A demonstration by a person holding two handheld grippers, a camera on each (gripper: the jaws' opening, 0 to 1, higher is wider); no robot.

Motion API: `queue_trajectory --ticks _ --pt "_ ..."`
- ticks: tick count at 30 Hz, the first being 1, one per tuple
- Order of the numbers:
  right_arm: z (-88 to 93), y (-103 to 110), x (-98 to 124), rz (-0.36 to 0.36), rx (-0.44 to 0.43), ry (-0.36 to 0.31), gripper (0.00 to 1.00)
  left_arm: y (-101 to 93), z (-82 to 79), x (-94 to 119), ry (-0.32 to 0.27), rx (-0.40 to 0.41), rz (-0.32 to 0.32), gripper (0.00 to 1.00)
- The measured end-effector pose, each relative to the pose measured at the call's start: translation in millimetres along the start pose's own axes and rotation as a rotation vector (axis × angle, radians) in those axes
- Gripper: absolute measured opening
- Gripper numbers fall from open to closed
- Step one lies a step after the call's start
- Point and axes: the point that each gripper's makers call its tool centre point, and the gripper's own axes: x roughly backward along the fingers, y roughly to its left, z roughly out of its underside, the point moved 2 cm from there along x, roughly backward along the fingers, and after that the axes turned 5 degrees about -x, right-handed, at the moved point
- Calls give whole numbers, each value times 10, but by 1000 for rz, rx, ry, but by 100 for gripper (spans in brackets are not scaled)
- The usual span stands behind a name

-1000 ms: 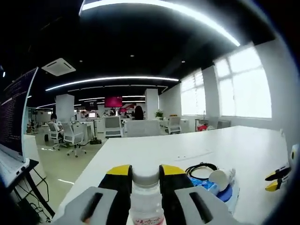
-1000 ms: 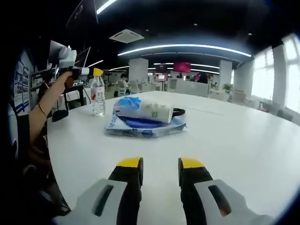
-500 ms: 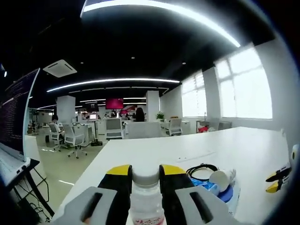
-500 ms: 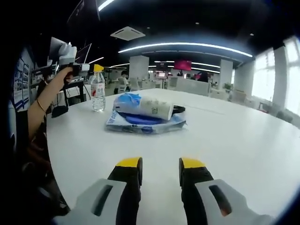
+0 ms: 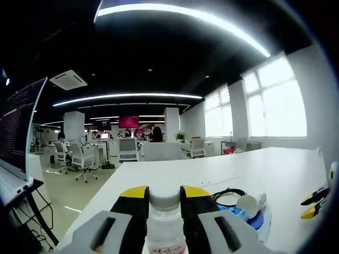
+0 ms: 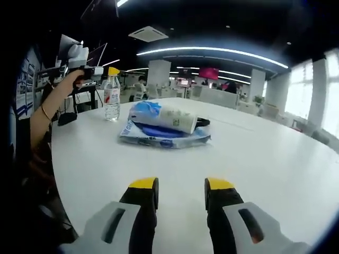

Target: Arrange the tabletop items into an orderly group along one side of the table until the central work area is clear of visible clutter.

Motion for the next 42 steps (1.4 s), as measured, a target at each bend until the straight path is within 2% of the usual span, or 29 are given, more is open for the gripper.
queue_trajectory --ticks 5,11,15,19,23,26,33,39,42 --pt "3 -17 2 2 28 14 36 22 50 110 14 -22 -22 31" --pt "-28 -46 4 6 76 21 37 -30 64 248 6 -13 -7 38" --pt "-49 -43 4 3 95 19 39 -54 58 304 9 -17 -5 47" --pt "-64 -40 -1 2 115 21 40 -101 29 356 -4 -17 3 49" --pt "-74 -38 1 2 123 20 41 -115 33 366 -2 -28 -2 54" --pt "-81 -39 9 3 132 20 43 -137 63 374 11 -28 5 55" --pt "-134 -56 23 7 135 -2 44 -171 93 455 -2 -43 3 58" --pt "-192 -13 12 -22 132 -17 44 -201 76 554 -12 -66 -5 58" --pt "-250 20 7 -34 132 -37 44 -194 92 574 4 -79 -4 58"
